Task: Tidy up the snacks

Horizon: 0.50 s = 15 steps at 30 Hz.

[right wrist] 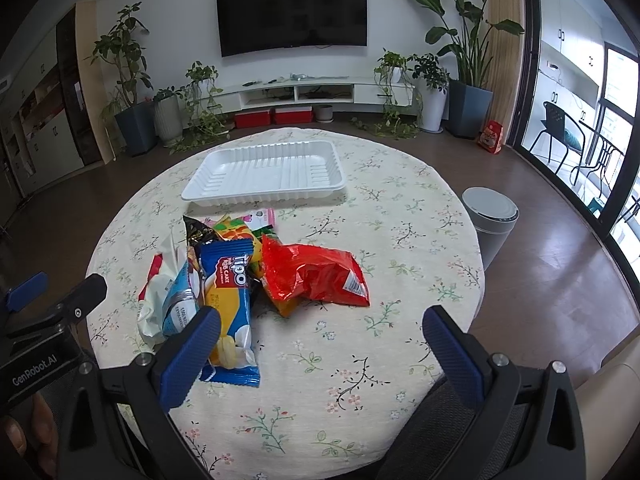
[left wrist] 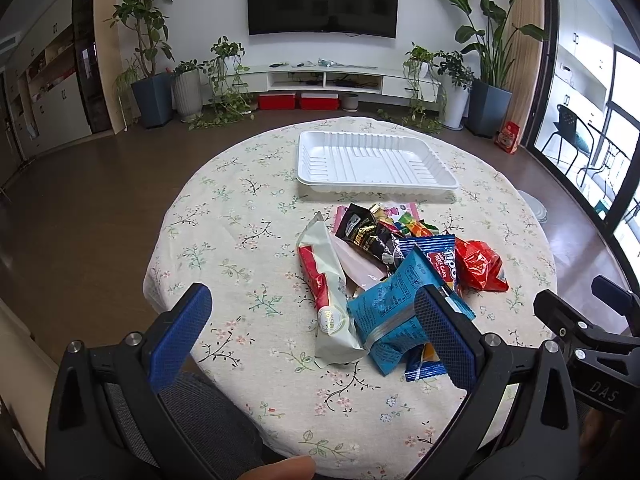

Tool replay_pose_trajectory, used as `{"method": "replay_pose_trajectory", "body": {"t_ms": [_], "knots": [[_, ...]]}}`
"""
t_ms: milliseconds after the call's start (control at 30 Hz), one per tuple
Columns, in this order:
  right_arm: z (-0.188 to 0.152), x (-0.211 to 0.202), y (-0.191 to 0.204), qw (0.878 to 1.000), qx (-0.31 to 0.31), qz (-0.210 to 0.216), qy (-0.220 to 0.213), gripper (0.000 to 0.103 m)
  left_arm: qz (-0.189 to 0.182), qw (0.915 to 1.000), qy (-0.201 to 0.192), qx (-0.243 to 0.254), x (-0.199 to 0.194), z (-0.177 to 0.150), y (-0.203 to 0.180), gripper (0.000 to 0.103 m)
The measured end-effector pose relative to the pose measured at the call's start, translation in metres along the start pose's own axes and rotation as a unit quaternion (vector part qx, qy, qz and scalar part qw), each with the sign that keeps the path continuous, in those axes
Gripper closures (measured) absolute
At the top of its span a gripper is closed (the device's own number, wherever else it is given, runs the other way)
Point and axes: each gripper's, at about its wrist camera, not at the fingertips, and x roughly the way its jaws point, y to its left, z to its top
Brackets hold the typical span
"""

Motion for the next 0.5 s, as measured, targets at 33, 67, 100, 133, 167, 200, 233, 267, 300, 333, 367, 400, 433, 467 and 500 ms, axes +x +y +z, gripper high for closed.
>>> {"method": "replay_pose_trajectory", "body": {"t_ms": [33, 67, 100, 133, 167, 200, 233, 267, 300, 333, 367, 400, 433, 467, 500], "knots": [[0.0002, -0.0001, 0.0009, 1.000, 0.000, 0.001, 0.000, 0.000, 0.000, 1.0000, -0.001, 0.000, 0.0000, -0.0002, 0.0002, 0.000], [0.0001, 0.0001, 0.0009, 1.000, 0.001, 0.001, 0.000, 0.000, 0.000, 1.0000, -0.001, 0.000, -0.0001, -0.0003, 0.0000, 0.000], [-0.0003, 0.0009, -0.0005, 1.000, 0.001, 0.000, 0.000, 0.000, 0.000, 1.0000, 0.000, 0.000, -0.0002, -0.0002, -0.0002, 0.000], [-0.0001, 0.0010, 0.0014, 1.000, 0.000, 0.000, 0.000, 0.000, 0.000, 1.0000, 0.000, 0.000, -0.0002, -0.0001, 0.0003, 0.000], [-0.0001, 0.0012, 0.0013, 1.000, 0.000, 0.000, 0.000, 0.000, 0.000, 1.0000, -0.001, 0.000, -0.0005, -0.0003, -0.0004, 0.000], [-0.0002, 0.0014, 0.0000, 1.000, 0.001, 0.001, 0.000, 0.000, 0.001, 1.0000, -0.001, 0.000, -0.0004, -0.0002, -0.0006, 0.000], [-0.0004, 0.0015, -0.0011, 1.000, 0.001, 0.001, 0.000, 0.000, 0.000, 1.0000, -0.001, 0.000, -0.0004, 0.0000, -0.0005, 0.000], [-0.0005, 0.0014, -0.0013, 1.000, 0.001, 0.001, 0.000, 0.000, 0.000, 1.0000, -0.001, 0.000, -0.0003, -0.0002, -0.0003, 0.000], [-0.0005, 0.0013, -0.0012, 1.000, 0.001, 0.001, 0.000, 0.000, 0.000, 1.0000, 0.000, 0.000, -0.0003, -0.0002, -0.0004, 0.000], [-0.0004, 0.0009, 0.0004, 1.000, 0.001, 0.000, 0.000, 0.000, 0.000, 1.0000, 0.000, 0.000, -0.0002, -0.0001, -0.0003, 0.000], [-0.0005, 0.0009, 0.0001, 1.000, 0.000, 0.001, 0.000, 0.000, 0.000, 1.0000, 0.000, 0.000, -0.0004, -0.0002, -0.0004, 0.000], [-0.0004, 0.0012, -0.0004, 1.000, 0.001, 0.001, 0.000, 0.000, 0.000, 1.0000, 0.000, 0.001, -0.0005, -0.0001, -0.0003, 0.000], [-0.0005, 0.0013, -0.0009, 1.000, 0.001, 0.001, 0.000, 0.000, 0.000, 1.0000, -0.001, 0.000, -0.0004, -0.0004, -0.0002, 0.000], [-0.0001, 0.0008, 0.0013, 1.000, 0.001, 0.001, 0.000, 0.000, 0.000, 1.0000, -0.001, 0.000, -0.0003, -0.0003, -0.0002, 0.000], [-0.0002, 0.0008, 0.0012, 1.000, 0.001, 0.001, 0.000, 0.000, 0.000, 1.0000, -0.001, 0.000, -0.0002, -0.0002, -0.0002, 0.000]]}}
